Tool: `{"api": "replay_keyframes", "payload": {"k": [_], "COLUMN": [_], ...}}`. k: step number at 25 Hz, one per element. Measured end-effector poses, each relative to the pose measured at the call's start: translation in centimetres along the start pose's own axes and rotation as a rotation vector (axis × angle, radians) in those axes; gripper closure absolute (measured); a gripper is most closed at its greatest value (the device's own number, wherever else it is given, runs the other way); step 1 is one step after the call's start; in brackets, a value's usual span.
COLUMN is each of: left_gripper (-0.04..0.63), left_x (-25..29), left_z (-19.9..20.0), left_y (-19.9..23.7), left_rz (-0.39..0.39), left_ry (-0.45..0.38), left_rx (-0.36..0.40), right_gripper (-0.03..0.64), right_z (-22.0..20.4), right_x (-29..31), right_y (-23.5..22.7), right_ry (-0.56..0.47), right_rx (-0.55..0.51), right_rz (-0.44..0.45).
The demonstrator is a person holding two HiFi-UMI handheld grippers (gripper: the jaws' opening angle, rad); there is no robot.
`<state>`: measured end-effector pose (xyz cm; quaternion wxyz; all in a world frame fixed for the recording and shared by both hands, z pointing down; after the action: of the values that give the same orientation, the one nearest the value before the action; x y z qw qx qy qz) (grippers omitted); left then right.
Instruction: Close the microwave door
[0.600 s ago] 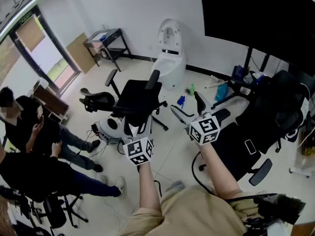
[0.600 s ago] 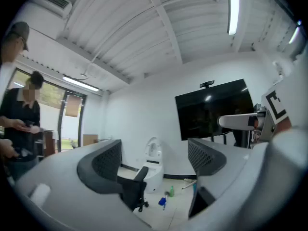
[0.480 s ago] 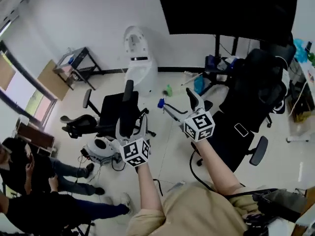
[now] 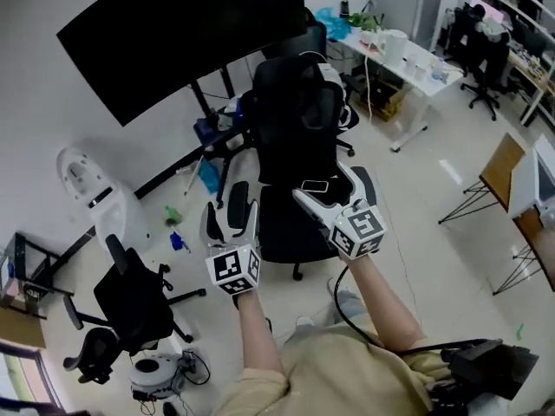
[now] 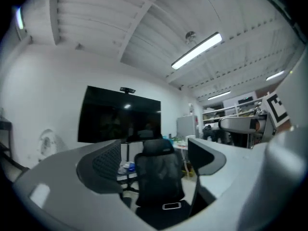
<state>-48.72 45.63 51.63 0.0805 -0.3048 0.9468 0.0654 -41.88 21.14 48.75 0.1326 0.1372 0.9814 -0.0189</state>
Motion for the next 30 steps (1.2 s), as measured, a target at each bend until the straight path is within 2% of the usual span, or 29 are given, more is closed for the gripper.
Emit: {"api": "replay_keyframes", "payload": {"k": [5,7,10,13,18,21,25,30], "left_gripper": [0.164,0.164,0.164,0.164,0.166,0.166,0.166,0.166], "left_x": [-0.2,0.3,1.9,3.5,4.7,3.2,2.4,4.1], "left_z": [2.9,3.6,3.5,1.8,-1.8,-2.6,-3.5,-6.0], "left_y": [-14.6,-20.4,-27.4,-34.3,-51.2,-59.4,-66.0,-70.5], "left_rz": [-0.287,-0.399,-0.521,-0.615,-0.828,-0.965,-1.108,-1.209], "left_ry": [0.021,0.02,0.022,0.035,0.034,0.032,0.033,0.064], "left_rx": [-0.048,-0.05,-0.049,-0.086,-0.116,-0.116,-0.081,-0.101], "right_gripper": [0.143,0.144,0.144,0.146,0.147,0.147,0.149,0.153], "right_z": [8.8,10.9,12.4,12.9,14.3,15.3,15.9,14.7], "right_x": [-15.7,-21.1,-26.9,-32.6,-45.6,-52.3,-57.6,-60.0], "right_y": [-3.5,-5.4,-8.2,-11.4,-18.2,-20.2,-21.6,-23.8], "right_ry": [-0.046,-0.076,-0.099,-0.093,-0.092,-0.103,-0.117,-0.117], "right_rx": [-0.062,-0.075,-0.095,-0.119,-0.175,-0.201,-0.206,-0.216], "right_rz": [-0.278,-0.384,-0.498,-0.592,-0.778,-0.886,-0.997,-1.081]}}
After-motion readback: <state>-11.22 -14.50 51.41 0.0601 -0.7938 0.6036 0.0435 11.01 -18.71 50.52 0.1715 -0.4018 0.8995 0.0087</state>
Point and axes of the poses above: the fingertips, and each gripper's own axes: x forward along the fingers, y to its left, z out of its top, the point moved 9 cm from there along -x, backward along the fingers, and after that the axes turned 3 degrees about -x, right-handed, at the moved point
